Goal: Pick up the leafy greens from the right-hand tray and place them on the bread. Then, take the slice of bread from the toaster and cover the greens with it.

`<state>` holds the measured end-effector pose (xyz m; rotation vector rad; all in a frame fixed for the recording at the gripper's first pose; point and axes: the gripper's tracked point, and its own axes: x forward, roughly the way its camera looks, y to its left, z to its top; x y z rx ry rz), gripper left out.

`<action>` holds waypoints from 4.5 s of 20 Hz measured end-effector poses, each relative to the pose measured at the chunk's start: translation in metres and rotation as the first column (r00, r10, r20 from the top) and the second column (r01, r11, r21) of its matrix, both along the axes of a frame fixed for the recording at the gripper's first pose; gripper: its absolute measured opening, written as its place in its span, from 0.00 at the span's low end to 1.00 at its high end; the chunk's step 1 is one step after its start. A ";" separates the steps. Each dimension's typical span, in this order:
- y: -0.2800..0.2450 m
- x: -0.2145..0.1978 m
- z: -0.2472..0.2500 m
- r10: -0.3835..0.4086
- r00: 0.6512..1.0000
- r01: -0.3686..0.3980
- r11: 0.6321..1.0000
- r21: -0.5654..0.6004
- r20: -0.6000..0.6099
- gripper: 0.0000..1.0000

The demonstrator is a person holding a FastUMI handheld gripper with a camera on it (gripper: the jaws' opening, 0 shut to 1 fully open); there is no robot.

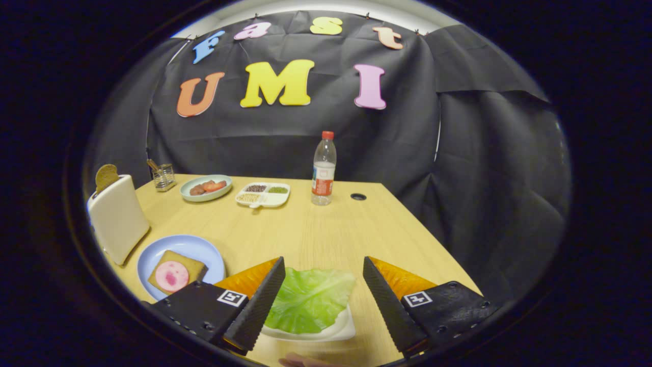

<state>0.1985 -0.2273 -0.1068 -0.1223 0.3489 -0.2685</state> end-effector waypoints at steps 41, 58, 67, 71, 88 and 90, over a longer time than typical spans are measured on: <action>0.026 -0.001 -0.067 0.084 0.972 -0.081 0.996 0.023 -0.218 0.59; -0.021 0.007 -0.059 -0.076 0.986 0.093 0.989 0.113 -0.148 0.02; -0.028 0.002 -0.047 -0.096 0.985 0.108 0.991 0.081 -0.141 0.02; -0.035 0.003 -0.058 -0.111 0.980 0.133 0.983 0.126 -0.163 0.02; 0.015 -0.019 0.022 -0.060 0.998 0.061 0.998 0.030 -0.020 0.00; 0.042 -0.024 0.049 -0.017 0.999 0.017 1.000 0.013 0.030 0.00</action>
